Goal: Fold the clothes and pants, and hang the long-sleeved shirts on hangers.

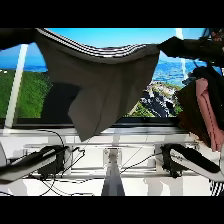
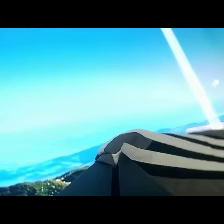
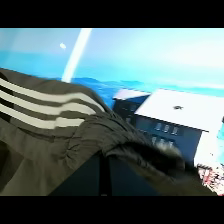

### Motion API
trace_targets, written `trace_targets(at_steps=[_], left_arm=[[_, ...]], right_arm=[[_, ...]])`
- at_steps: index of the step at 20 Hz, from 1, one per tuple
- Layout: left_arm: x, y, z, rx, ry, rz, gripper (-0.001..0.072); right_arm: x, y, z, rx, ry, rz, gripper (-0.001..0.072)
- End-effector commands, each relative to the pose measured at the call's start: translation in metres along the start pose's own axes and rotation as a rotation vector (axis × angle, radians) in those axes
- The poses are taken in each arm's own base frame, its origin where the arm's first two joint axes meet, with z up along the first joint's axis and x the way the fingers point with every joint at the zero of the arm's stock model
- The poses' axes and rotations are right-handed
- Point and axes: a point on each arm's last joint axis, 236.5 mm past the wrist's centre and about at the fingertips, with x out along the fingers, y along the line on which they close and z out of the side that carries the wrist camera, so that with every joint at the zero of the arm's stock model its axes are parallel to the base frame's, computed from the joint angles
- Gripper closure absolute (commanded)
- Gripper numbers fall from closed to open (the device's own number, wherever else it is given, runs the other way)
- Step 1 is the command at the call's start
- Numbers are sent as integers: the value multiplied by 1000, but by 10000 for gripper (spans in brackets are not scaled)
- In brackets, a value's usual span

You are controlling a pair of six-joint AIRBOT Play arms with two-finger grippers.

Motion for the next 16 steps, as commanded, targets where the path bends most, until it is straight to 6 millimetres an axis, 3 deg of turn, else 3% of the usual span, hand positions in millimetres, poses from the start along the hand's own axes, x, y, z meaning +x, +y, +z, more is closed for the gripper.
trace_targets(at_steps=[1, 3, 6, 10, 13, 16], left_arm=[[51, 6, -31, -59, 78, 13, 704], [46, -6, -43, -71, 137, -24, 704], [26, -43, -93, -106, 372, -151, 704], [-5, -90, -167, -154, 689, -290, 704], [-30, -94, -208, -152, 847, -283, 704], [-57, -103, -236, -188, 971, -301, 703]], right_arm=[[57, -65, -8, 82, 6, -98, 693], [66, -78, -7, 91, -7, -120, 693], [65, -89, -20, 42, 52, -162, 693], [44, -107, -78, -14, 324, -209, 693], [6, -124, -131, -16, 589, -256, 693], [-22, -124, -163, 16, 763, -256, 693]])
